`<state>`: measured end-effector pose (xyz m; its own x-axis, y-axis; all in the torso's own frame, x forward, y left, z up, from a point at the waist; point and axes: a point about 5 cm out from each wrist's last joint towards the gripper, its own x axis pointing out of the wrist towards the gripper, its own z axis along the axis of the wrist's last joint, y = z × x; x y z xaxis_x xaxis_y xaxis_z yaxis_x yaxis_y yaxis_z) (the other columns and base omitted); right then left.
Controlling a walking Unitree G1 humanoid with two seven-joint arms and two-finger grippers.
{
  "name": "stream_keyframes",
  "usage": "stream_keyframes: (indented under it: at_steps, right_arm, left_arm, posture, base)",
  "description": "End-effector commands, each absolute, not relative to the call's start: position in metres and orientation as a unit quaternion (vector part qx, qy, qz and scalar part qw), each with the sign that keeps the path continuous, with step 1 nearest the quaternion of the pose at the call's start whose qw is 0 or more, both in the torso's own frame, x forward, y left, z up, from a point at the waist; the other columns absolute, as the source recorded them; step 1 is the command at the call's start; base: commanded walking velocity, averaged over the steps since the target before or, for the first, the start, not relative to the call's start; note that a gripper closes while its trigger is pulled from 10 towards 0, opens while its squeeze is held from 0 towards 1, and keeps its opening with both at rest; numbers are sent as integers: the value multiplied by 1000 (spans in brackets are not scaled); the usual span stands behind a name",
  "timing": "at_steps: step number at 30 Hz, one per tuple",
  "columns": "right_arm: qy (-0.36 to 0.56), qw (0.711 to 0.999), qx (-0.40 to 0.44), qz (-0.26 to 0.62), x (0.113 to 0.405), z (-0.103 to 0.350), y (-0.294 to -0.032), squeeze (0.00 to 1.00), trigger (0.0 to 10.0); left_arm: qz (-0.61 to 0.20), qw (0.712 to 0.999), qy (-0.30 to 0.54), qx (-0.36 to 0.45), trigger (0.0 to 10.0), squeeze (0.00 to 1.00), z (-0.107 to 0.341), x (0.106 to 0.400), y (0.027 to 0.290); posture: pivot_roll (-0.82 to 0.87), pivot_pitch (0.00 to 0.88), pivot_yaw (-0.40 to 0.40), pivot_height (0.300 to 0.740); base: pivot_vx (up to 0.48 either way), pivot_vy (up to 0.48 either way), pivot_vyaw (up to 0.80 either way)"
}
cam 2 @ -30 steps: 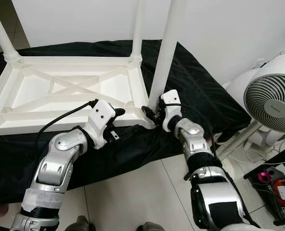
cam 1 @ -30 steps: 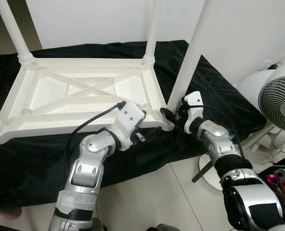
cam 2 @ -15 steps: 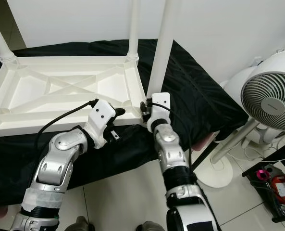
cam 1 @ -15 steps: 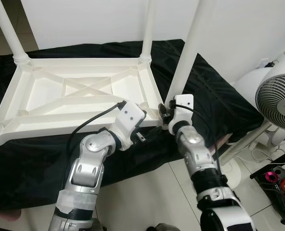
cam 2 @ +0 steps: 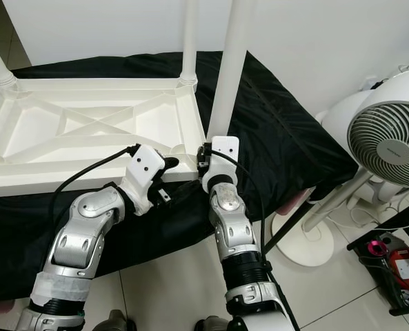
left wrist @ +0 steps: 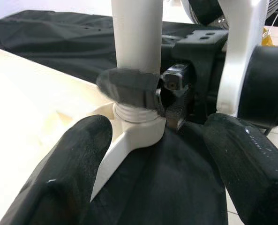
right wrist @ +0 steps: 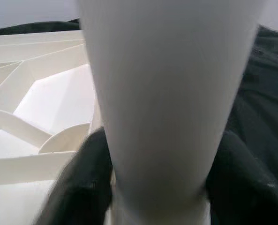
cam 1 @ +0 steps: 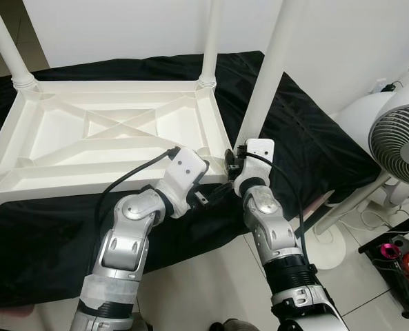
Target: Building children table
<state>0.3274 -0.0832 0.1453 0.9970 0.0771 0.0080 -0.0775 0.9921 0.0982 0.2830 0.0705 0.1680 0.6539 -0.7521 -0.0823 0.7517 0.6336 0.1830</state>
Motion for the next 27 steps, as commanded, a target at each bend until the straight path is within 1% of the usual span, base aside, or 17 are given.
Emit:
stream_keyframes:
  at_steps: [1,5,7,9,10,11,13,14,15,16,19,21,27]
  right_arm:
    - [14,997,71,40,323,141,-74,1000,10000]
    - [-5,997,64,54,319,143,-76,1000,10000]
    - [-26,995,63,75,316,144,-89,1000,10000]
    - [-26,995,63,75,316,144,-89,1000,10000]
    - [-24,993,57,100,316,141,-107,627,10000]
    - [-22,992,57,109,316,140,-112,627,10000]
    - [-22,992,57,109,316,140,-112,627,10000]
    - [-21,991,44,121,317,139,-119,0,10000]
    - [-21,991,44,121,317,139,-119,0,10000]
    - [-32,980,-7,197,317,140,-133,0,10000]
    - [-38,975,-31,218,317,141,-138,0,10000]
    - [-40,969,-40,242,322,147,-148,0,10000]
    - [-37,957,-48,284,329,153,-154,0,10000]
  left_arm:
    - [-343,934,-9,104,10000,0,171,286,74]
    - [-343,934,-7,103,10000,0,170,286,74]
    - [-342,934,-6,101,10000,0,169,285,74]
    - [-342,934,-6,101,10000,0,169,285,74]
    - [-342,934,-6,101,10000,0,168,284,74]
    - [-341,934,-6,102,10000,0,168,284,73]
    - [-341,934,-6,102,10000,0,168,284,73]
    - [-342,934,-6,102,10000,0,168,285,73]
    - [-342,934,-6,102,10000,0,168,285,73]
    - [-345,933,-7,106,10000,0,168,285,72]
    - [-346,932,-8,109,10000,0,168,285,72]
    - [-347,931,-8,109,10000,0,168,286,70]
    - [-348,931,-9,108,10000,0,169,287,69]
  posture:
    - [-37,62,-42,740]
    - [-38,64,-46,740]
    - [-39,63,-50,740]
    - [-39,63,-50,740]
    - [-42,58,-51,740]
    - [-42,58,-51,740]
    - [-42,58,-51,740]
    - [-42,57,-51,740]
    - [-42,57,-51,740]
    - [-49,49,-49,740]
    - [-49,49,-49,740]
    - [-54,41,-50,740]
    - [-56,34,-48,740]
  base:
    - [0,0,0]
    - [0,0,0]
    - [0,0,0]
    - [0,0,0]
    - [0,0,0]
    - [0,0,0]
    - [0,0,0]
    - [0,0,0]
    - [0,0,0]
    - [0,0,0]
    - [0,0,0]
    - [0,0,0]
    - [0,0,0]
